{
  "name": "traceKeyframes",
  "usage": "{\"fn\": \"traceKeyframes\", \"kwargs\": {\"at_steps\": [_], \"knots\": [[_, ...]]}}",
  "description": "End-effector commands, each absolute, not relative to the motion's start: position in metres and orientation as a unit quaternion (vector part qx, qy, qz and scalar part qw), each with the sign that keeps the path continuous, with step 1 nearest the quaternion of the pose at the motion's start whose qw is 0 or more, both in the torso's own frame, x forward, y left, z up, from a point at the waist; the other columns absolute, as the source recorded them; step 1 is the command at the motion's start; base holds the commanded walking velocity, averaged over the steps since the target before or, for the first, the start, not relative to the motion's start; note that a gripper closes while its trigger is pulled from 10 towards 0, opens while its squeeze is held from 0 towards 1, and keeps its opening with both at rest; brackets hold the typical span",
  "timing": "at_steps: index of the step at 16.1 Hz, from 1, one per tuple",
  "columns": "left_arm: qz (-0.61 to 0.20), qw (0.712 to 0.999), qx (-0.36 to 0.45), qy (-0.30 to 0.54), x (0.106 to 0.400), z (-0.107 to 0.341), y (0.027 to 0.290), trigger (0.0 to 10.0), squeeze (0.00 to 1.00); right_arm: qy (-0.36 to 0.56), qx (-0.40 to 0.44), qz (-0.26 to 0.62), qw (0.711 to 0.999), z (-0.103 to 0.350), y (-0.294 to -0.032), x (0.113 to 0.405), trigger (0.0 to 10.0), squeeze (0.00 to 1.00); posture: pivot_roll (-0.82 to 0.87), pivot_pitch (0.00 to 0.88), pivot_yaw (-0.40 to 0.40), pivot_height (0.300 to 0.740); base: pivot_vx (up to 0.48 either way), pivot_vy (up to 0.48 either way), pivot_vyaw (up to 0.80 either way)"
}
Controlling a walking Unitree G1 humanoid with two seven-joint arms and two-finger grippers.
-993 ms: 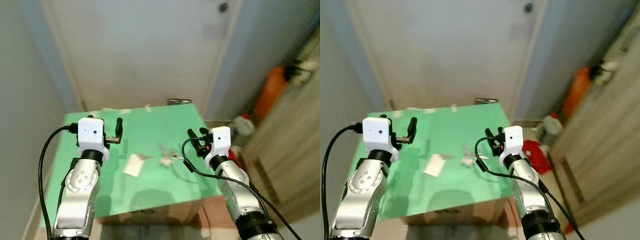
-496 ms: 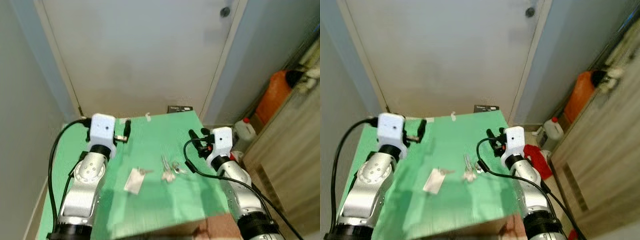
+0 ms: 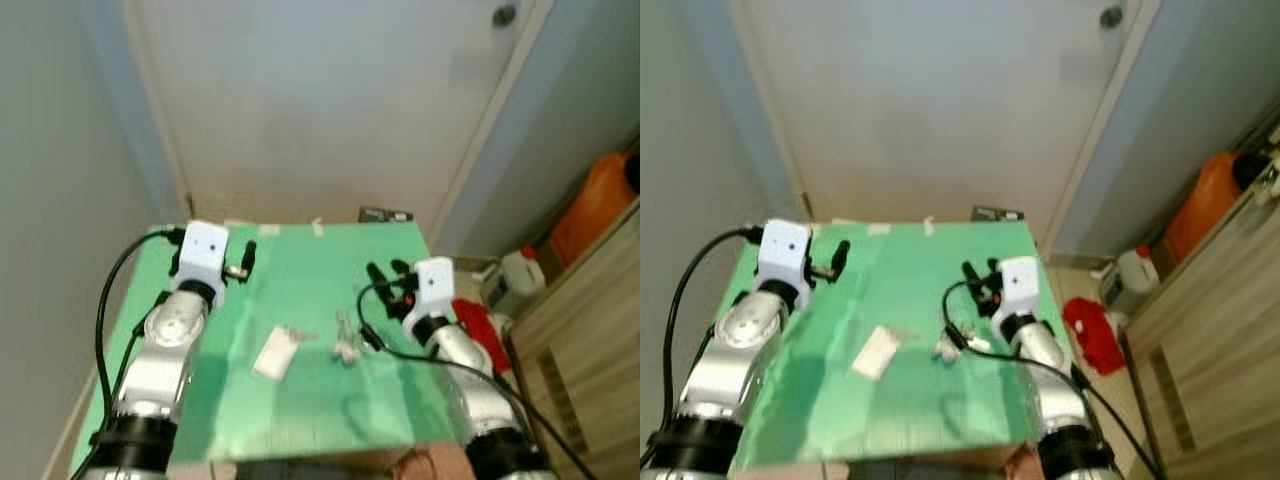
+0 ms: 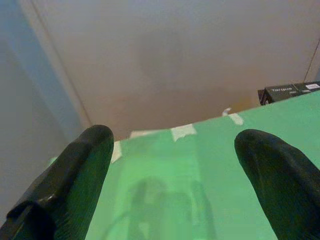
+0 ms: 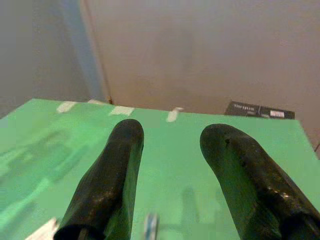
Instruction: Hang keys on a hook
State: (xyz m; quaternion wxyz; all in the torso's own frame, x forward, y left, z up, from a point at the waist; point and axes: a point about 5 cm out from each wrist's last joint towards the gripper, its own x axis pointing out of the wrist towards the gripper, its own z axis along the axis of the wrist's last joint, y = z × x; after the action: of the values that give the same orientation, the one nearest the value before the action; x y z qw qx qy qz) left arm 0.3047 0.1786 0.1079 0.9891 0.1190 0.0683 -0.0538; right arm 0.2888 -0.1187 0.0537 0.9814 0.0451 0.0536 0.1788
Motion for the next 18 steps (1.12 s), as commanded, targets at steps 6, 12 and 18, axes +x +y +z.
{"fn": "traceKeyframes", "kwargs": {"at_steps": [6,12,18], "knots": [[-0.069,0.99,0.121,0.034,0.313,0.119,0.173,10.0,0.0,0.052,0.042,0.162,0.985,0.053,-0.125,0.286,10.0,0.0,0.06,0.0,0.006,0.74,0.172,0.167,0.0],[-0.083,0.988,0.129,0.029,0.31,0.117,0.166,10.0,0.0,0.053,0.04,0.165,0.984,0.053,-0.127,0.285,10.0,0.0,0.06,0.0,-0.006,0.74,0.411,0.091,0.0],[-0.106,0.98,0.163,0.031,0.318,0.122,0.158,10.0,0.0,0.053,0.036,0.169,0.983,0.055,-0.127,0.286,10.0,0.0,0.05,0.0,-0.009,0.74,0.396,0.0,0.0]]}}
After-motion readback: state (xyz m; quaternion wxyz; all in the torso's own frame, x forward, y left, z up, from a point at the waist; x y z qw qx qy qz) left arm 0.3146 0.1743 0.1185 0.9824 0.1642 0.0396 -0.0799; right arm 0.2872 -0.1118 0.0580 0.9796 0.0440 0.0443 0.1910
